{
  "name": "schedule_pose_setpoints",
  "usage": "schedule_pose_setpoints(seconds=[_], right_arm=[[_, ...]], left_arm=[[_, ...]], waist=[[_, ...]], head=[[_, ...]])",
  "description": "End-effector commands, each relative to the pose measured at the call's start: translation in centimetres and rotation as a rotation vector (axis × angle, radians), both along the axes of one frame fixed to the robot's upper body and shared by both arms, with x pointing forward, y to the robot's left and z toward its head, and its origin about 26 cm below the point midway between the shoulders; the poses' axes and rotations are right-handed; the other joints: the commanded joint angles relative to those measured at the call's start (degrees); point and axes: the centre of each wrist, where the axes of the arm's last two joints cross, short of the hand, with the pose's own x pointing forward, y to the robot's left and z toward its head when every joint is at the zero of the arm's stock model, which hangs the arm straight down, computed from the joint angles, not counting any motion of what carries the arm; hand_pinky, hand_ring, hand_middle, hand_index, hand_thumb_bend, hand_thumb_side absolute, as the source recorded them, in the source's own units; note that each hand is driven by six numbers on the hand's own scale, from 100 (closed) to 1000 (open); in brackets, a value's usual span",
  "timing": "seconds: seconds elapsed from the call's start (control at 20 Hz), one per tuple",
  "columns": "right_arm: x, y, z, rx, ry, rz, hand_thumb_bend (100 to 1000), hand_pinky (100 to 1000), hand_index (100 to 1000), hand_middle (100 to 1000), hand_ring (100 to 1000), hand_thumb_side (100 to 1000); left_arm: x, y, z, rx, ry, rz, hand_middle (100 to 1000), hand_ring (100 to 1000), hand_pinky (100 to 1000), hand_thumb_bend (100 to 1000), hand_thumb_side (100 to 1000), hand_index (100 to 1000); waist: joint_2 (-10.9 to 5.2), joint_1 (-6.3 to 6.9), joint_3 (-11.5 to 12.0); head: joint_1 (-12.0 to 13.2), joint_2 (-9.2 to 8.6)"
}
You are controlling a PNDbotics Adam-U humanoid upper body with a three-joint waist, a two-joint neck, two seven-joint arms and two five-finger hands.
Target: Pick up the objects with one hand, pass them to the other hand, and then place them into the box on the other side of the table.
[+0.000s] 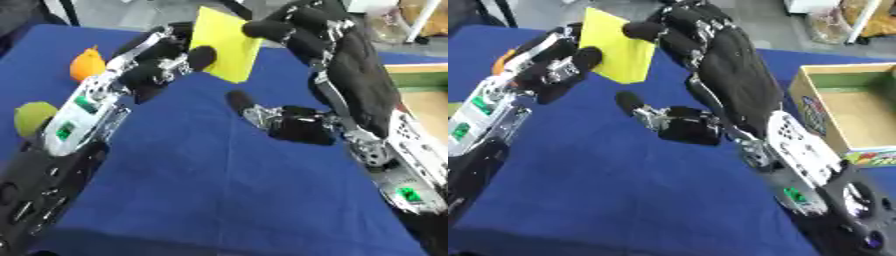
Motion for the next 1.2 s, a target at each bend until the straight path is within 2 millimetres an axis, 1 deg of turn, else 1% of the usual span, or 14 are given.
schedule_pose_setpoints(seconds=[0.05,0.45,0.75,1.2], right_arm=[[0.1,-0.4,0.4,-0.013,-0.028,-0.017,408,728,774,603,650,353],[0.3,-0.8,0.3,-0.024,-0.053,-0.058,432,743,813,659,678,374],[0.1,-0.8,0.1,-0.025,-0.042,-0.074,444,742,825,659,678,386],[0.1,-0.8,0.0,-0.007,-0.019,-0.071,440,731,841,632,663,389]], left_arm=[[-0.7,-0.3,1.6,0.013,-0.070,-0.053,563,627,746,446,387,658],[-0.6,0.4,1.2,0.027,-0.077,-0.046,564,628,750,434,389,659],[-0.7,0.6,1.3,0.021,-0.090,-0.044,564,630,752,431,384,659],[-0.7,0.7,0.9,0.057,-0.128,-0.042,560,633,754,427,375,656]], waist=[[-0.13,0.34,-0.1],[-0.17,0.34,-0.3],[-0.14,0.28,-0.3],[-0.14,0.29,-0.4]], head=[[0.0,-0.51],[0.0,-0.62],[0.0,-0.73],[-0.1,-0.83]])
